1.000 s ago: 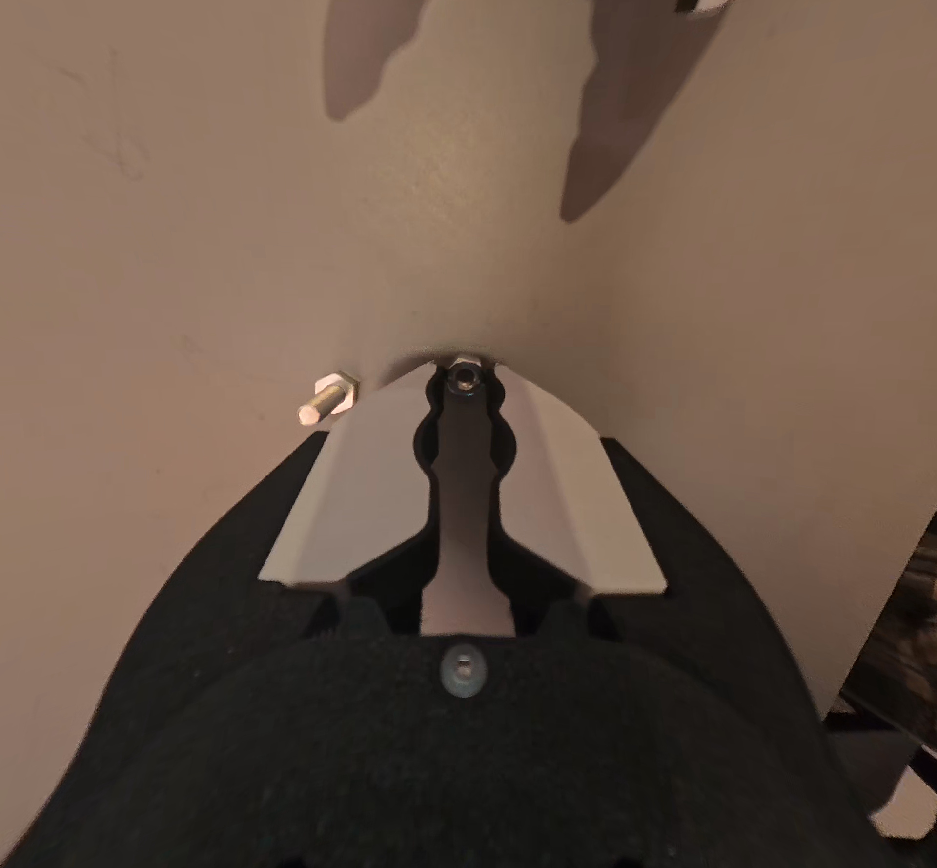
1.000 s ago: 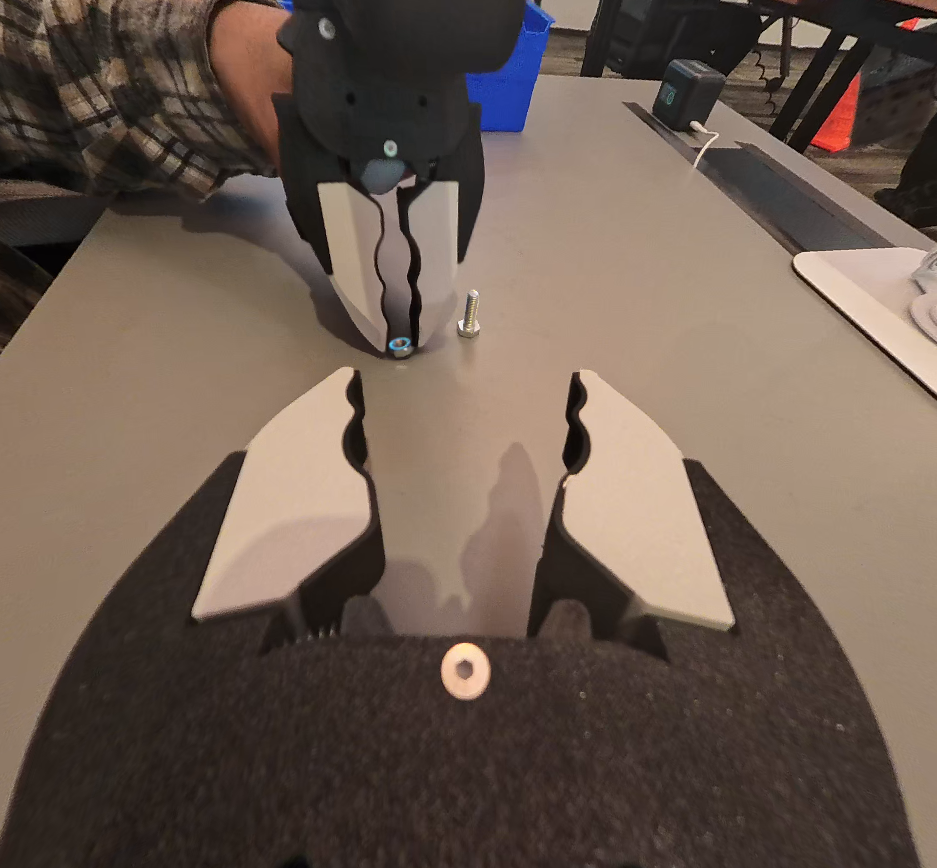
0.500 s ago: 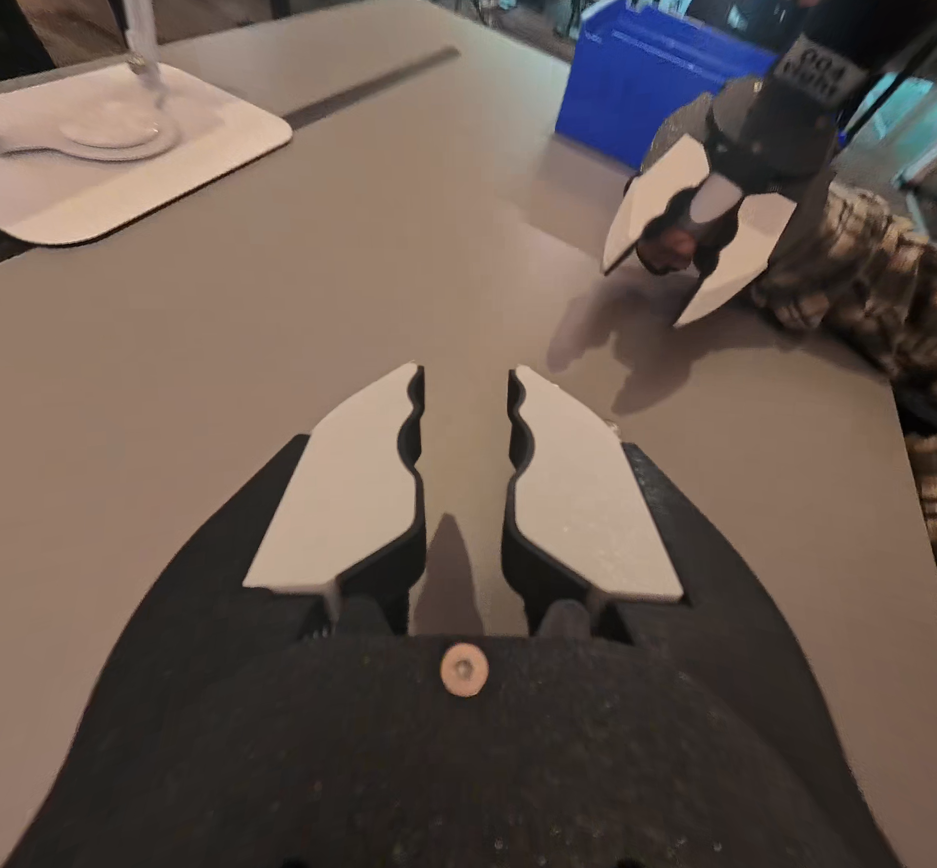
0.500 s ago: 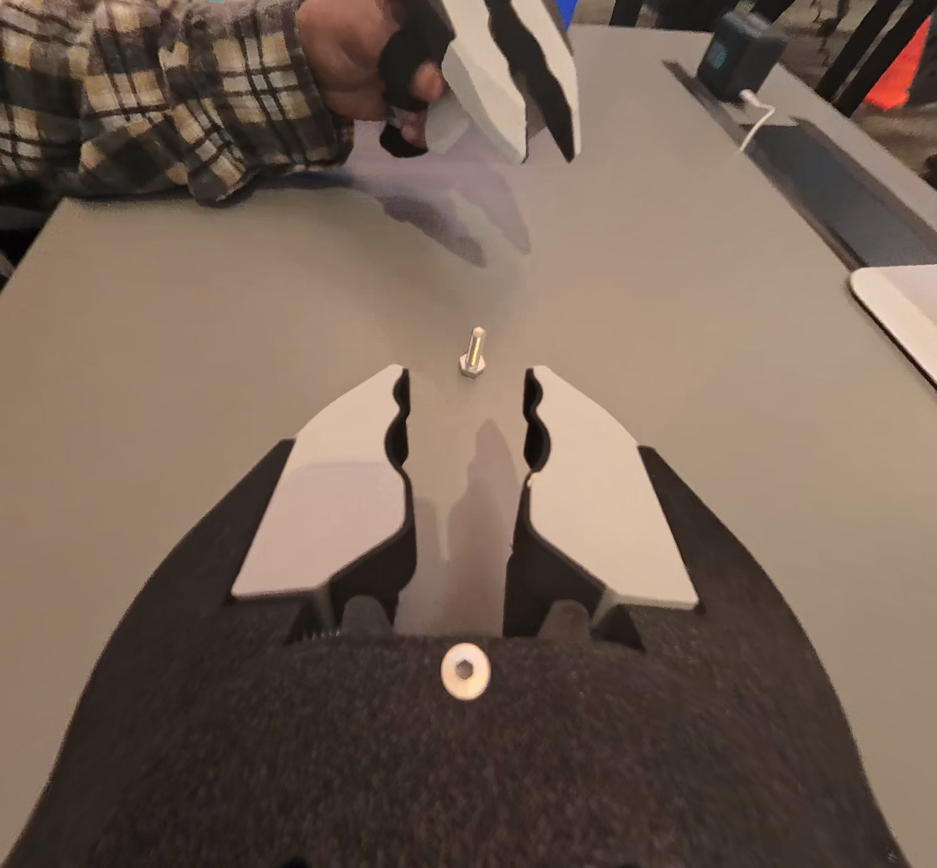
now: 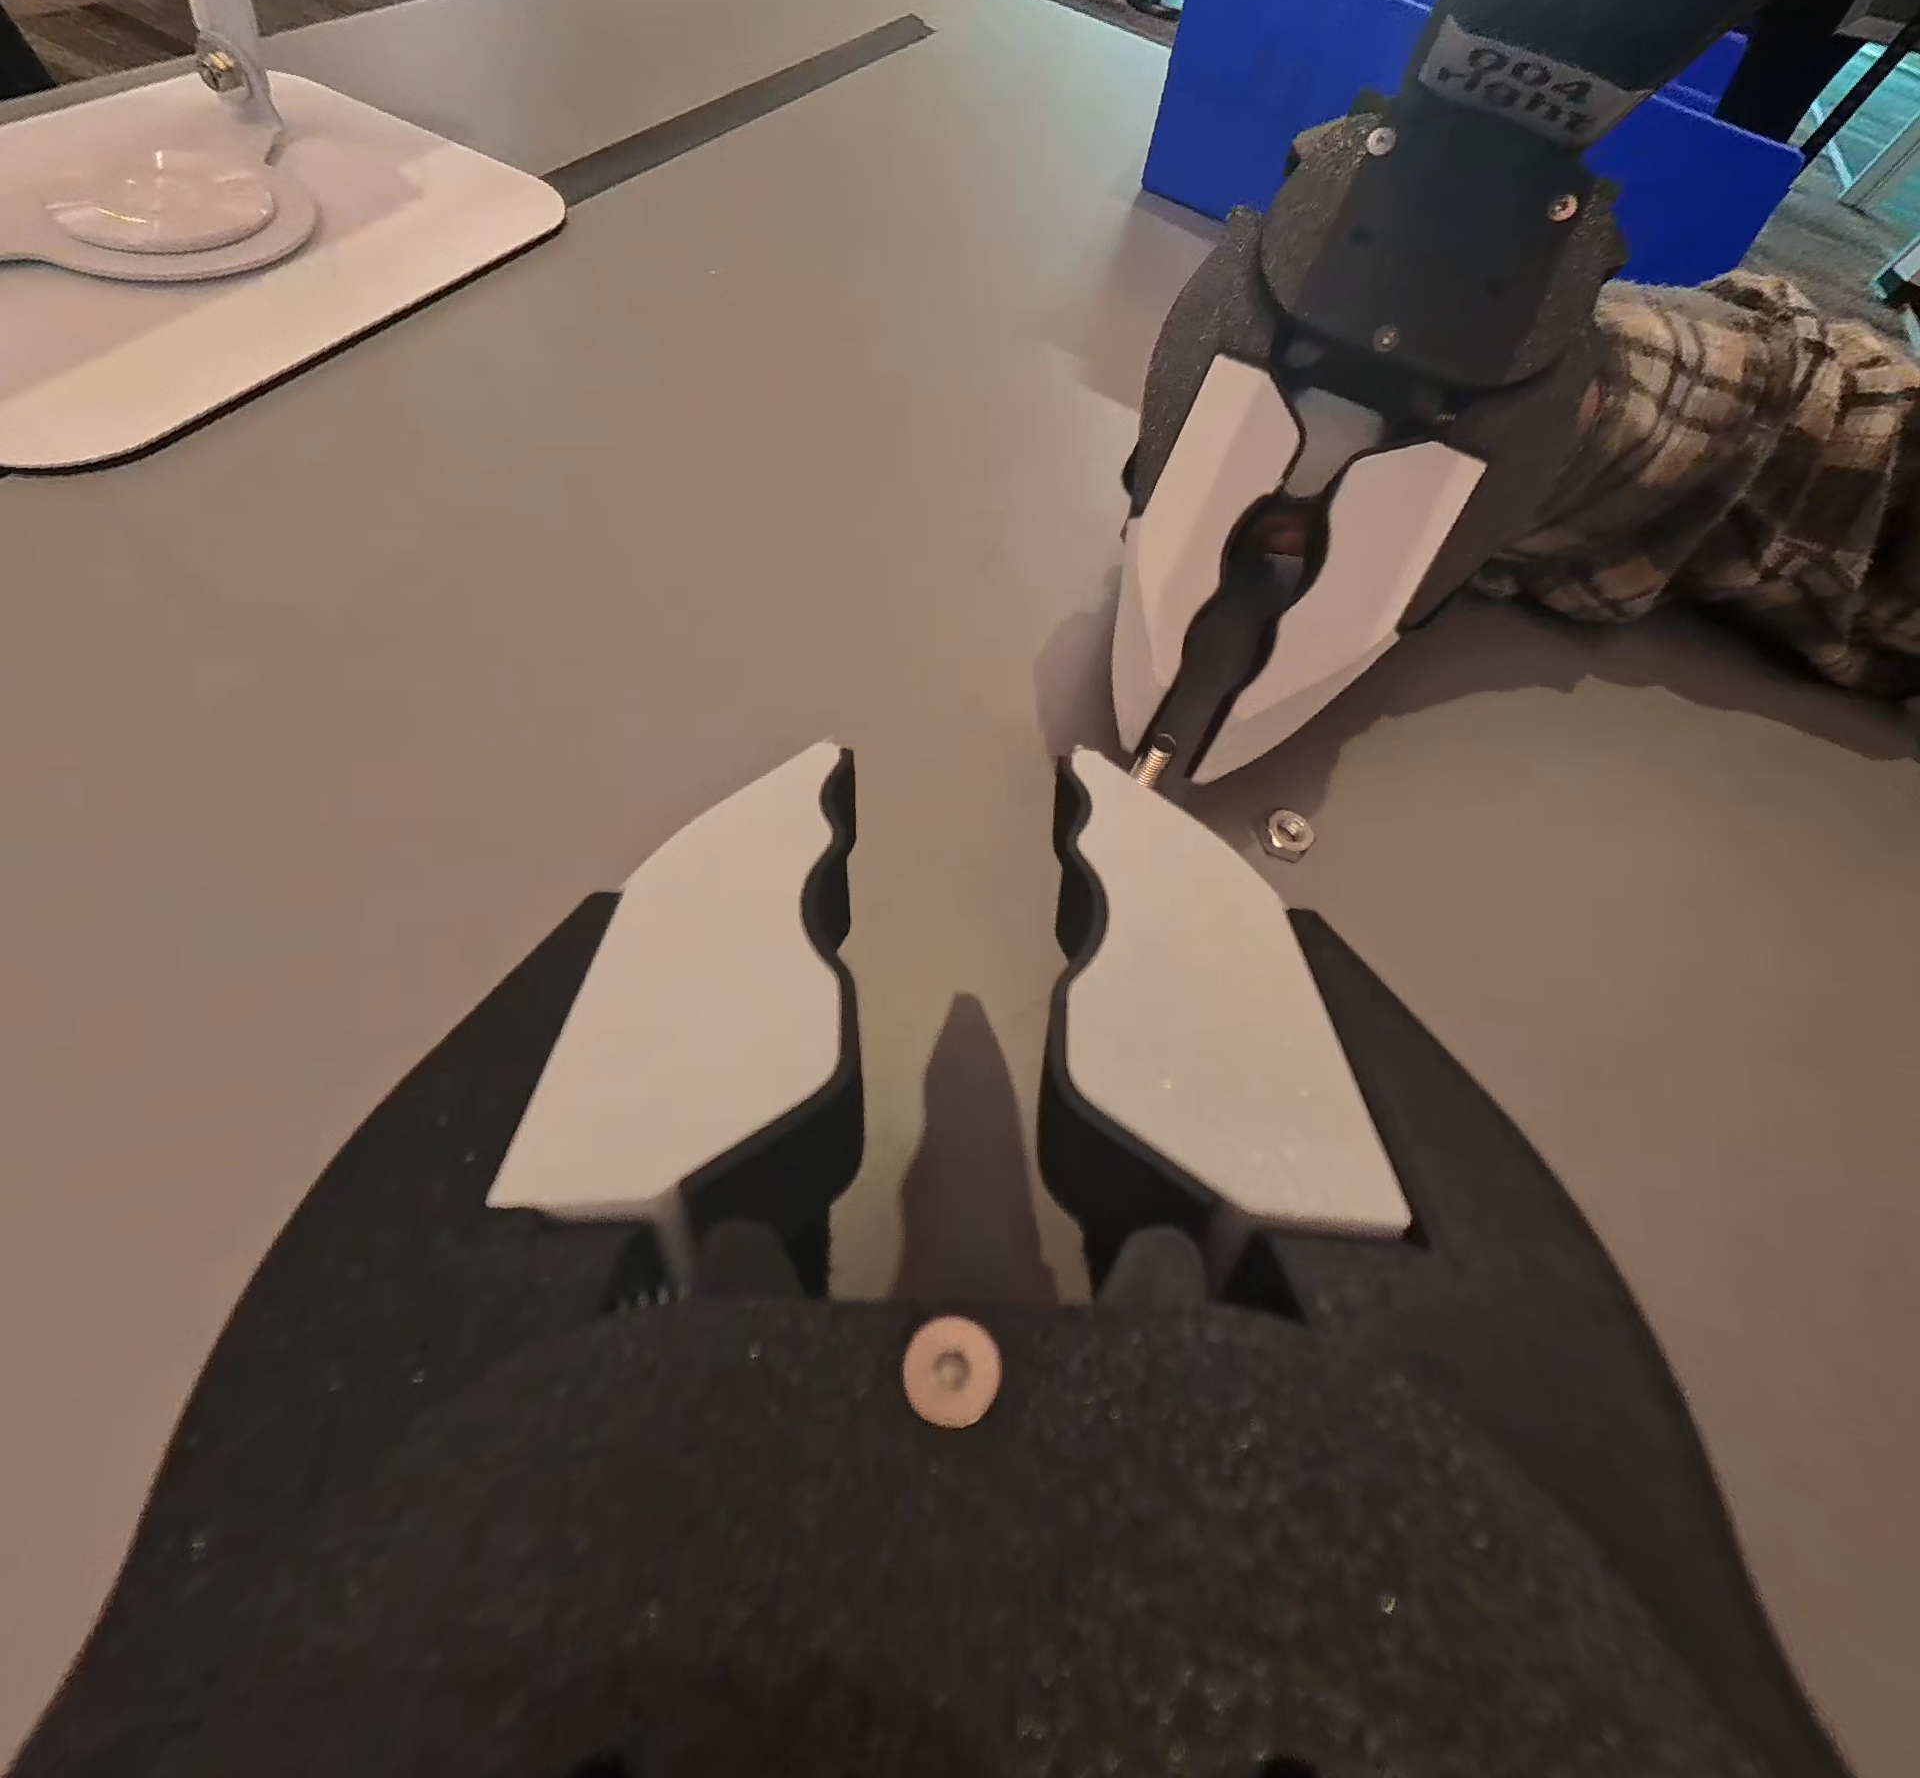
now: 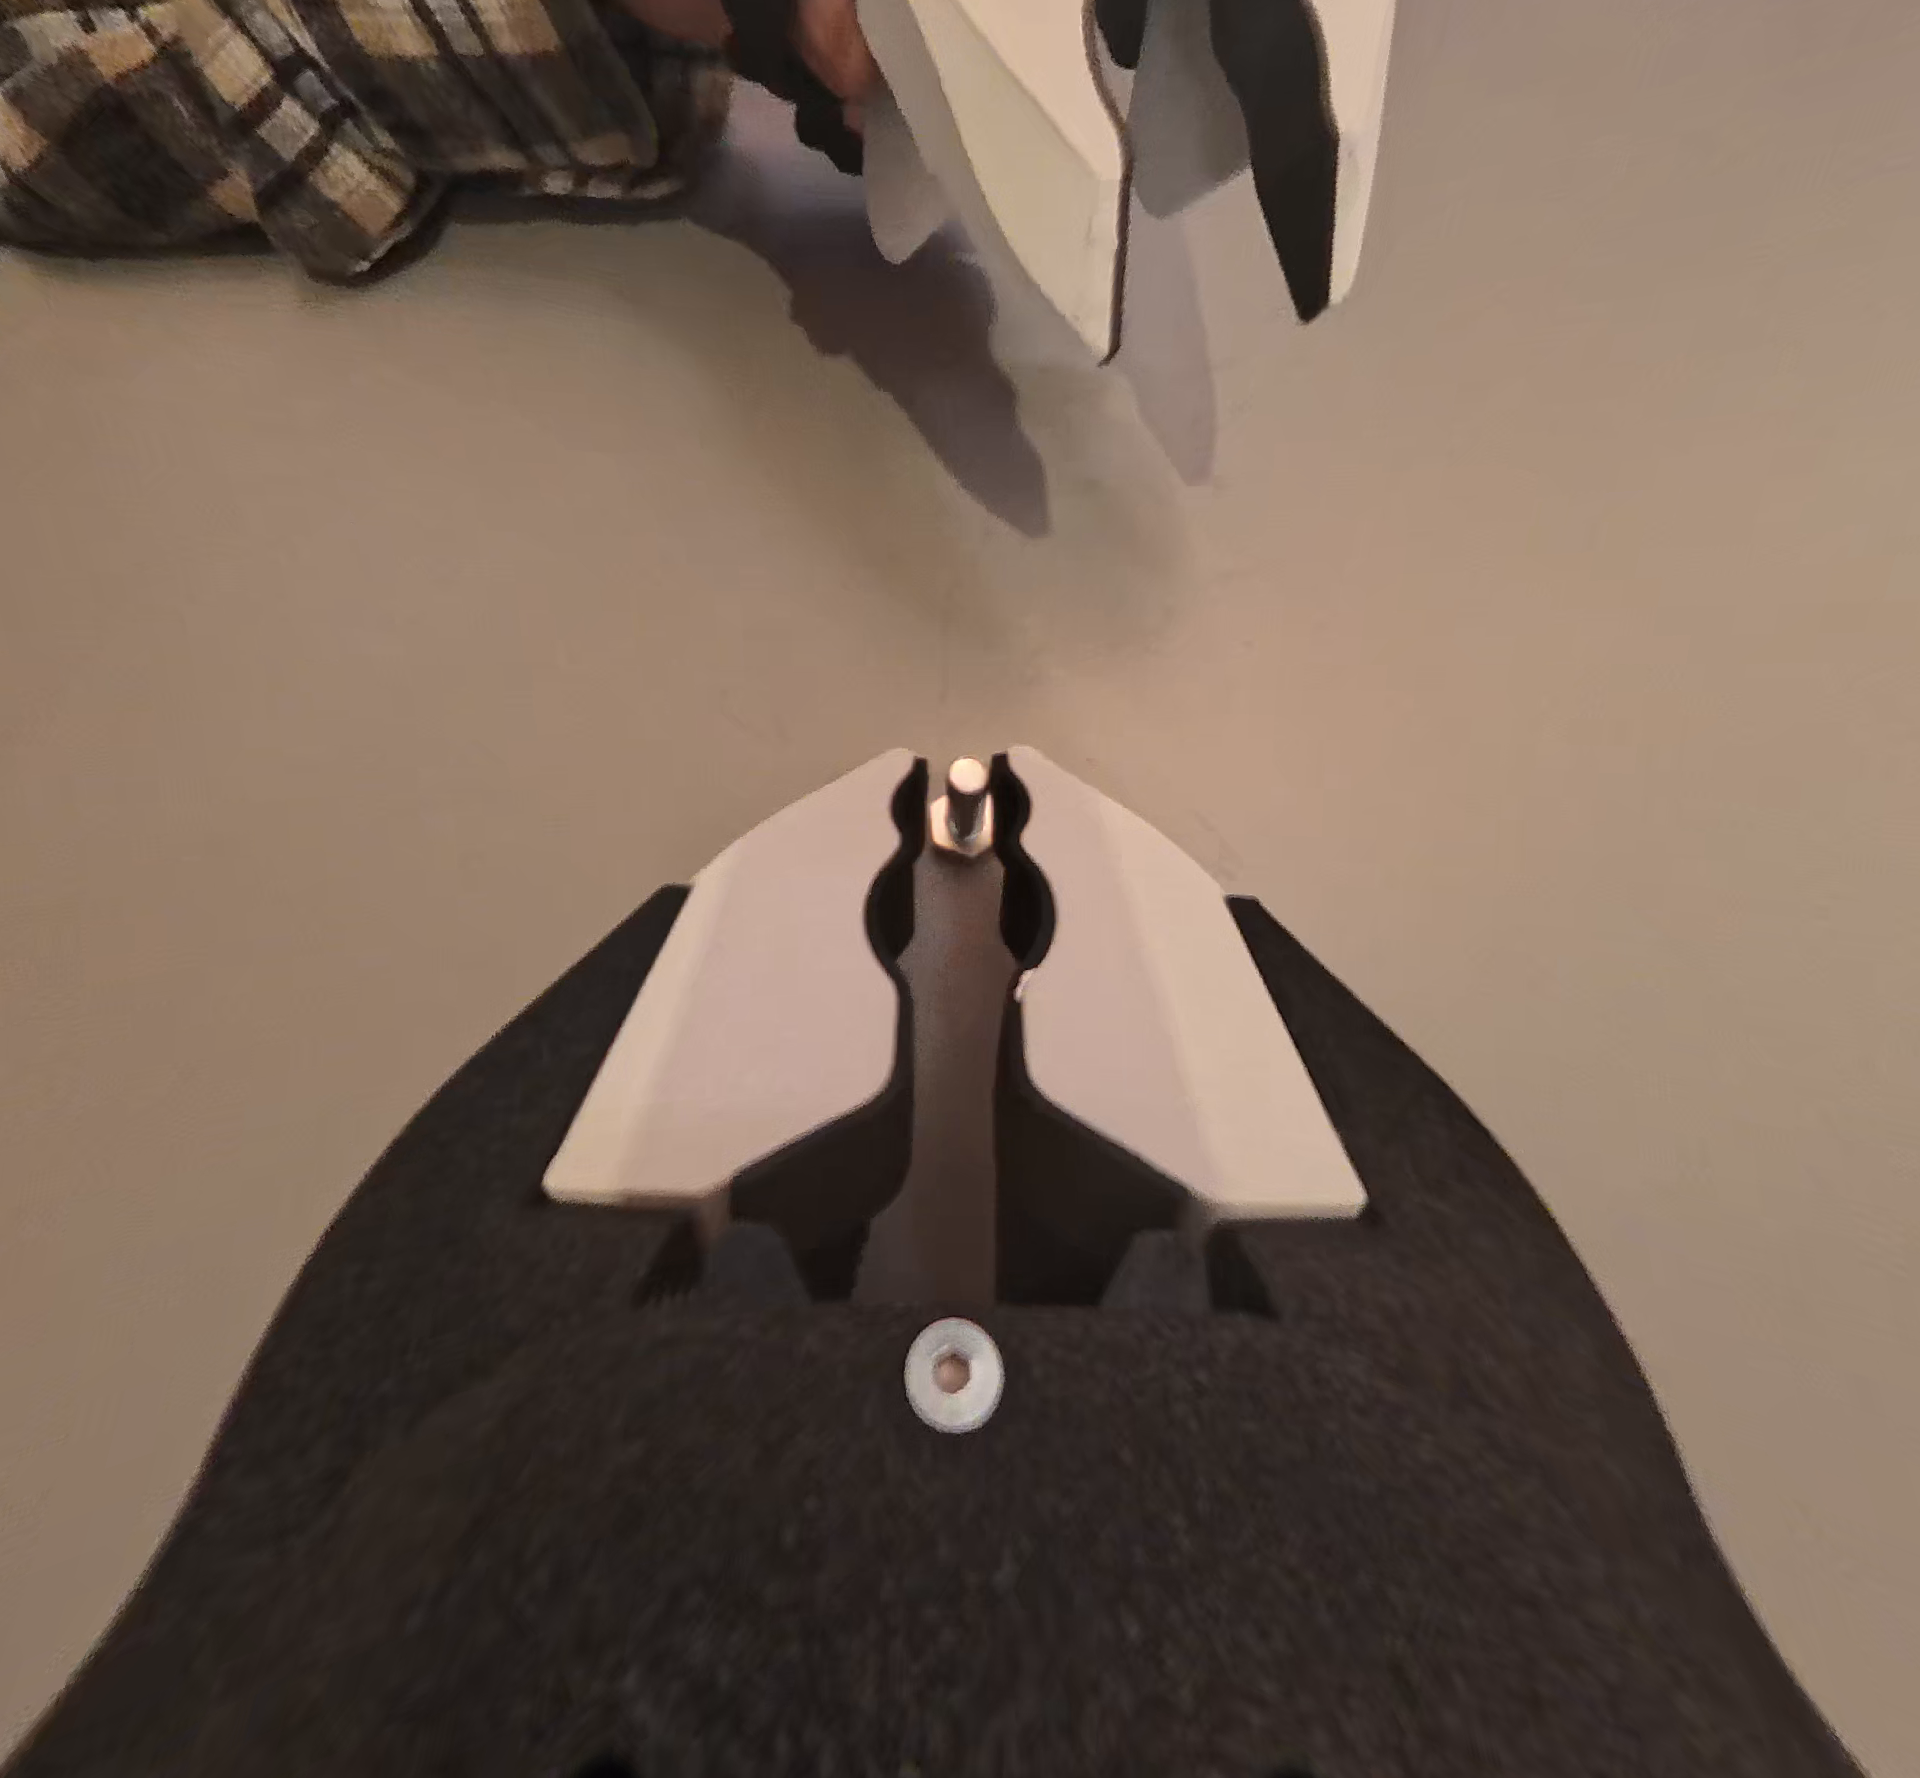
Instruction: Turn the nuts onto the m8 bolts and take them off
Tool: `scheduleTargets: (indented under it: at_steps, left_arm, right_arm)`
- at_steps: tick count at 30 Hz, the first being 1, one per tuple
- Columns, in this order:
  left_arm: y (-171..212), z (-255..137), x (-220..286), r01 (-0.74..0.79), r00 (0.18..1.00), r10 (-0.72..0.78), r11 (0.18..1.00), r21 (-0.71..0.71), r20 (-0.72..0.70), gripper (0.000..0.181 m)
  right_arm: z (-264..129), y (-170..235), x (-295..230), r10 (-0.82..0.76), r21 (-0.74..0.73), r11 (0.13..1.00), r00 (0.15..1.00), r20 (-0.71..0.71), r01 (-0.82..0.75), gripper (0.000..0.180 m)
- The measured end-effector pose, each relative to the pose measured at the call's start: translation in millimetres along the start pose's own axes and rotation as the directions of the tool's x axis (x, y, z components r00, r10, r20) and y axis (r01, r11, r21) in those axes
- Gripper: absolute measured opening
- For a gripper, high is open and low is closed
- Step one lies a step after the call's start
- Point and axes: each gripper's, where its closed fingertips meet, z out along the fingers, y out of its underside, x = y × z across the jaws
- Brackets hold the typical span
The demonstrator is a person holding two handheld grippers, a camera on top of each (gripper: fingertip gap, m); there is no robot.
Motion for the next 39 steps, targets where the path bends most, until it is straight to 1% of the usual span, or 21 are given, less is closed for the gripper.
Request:
scheduleTargets:
  at_steps: [2, 5, 7, 11, 14, 16, 21, 25, 31, 39]
  left_arm:
    - [1, 1, 1, -0.002, 1.000, 0.002, 1.000, -0.007, -0.004, 0.036]
    - [1, 4, 4, -0.002, 1.000, 0.002, 1.000, 0.002, -0.017, 0.037]
    - [-3, 6, 10, 0.003, 0.999, -0.002, 1.000, 0.027, -0.045, 0.040]
    - [-11, 11, 27, -0.010, 0.993, 0.019, 0.996, 0.087, -0.113, 0.044]
    - [-24, 11, 45, -0.036, 0.986, 0.059, 0.988, 0.151, -0.154, 0.045]
    - [-32, 11, 56, -0.043, 0.982, 0.078, 0.980, 0.194, -0.174, 0.045]
    - [-46, 12, 79, -0.047, 0.971, 0.104, 0.966, 0.256, -0.215, 0.042]
    - [-46, 14, 86, -0.065, 0.968, 0.124, 0.964, 0.257, -0.220, 0.037]
    - [-47, 14, 92, -0.047, 0.961, 0.116, 0.963, 0.266, -0.250, 0.032]
    - [-48, 13, 96, -0.054, 0.958, 0.127, 0.961, 0.270, -0.259, 0.029]
  right_arm:
    - [2, 1, -1, -0.003, -0.008, 1.000, 1.000, 0.011, 0.003, 0.008]
    - [-2, 1, 0, 0.017, -0.033, 0.999, 1.000, 0.024, -0.016, 0.008]
    - [-14, -14, 4, 0.037, 0.019, 0.999, 0.999, 0.027, -0.037, 0.007]
    - [-53, -61, 14, 0.083, 0.144, 0.986, 0.996, 0.011, -0.084, 0.007]
    - [-72, -84, 7, 0.071, 0.177, 0.981, 0.997, 0.019, -0.073, 0.007]
    - [-76, -93, -4, 0.069, 0.199, 0.977, 0.997, 0.047, -0.077, 0.007]
    - [-74, -94, -15, 0.069, 0.161, 0.984, 0.996, 0.061, -0.078, 0.007]
    - [-76, -97, -18, 0.081, 0.162, 0.982, 0.993, 0.081, -0.093, 0.007]
    - [-71, -93, -21, 0.084, 0.118, 0.989, 0.993, 0.086, -0.093, 0.007]
    - [-68, -96, -24, 0.077, 0.132, 0.987, 0.991, 0.112, -0.092, 0.007]
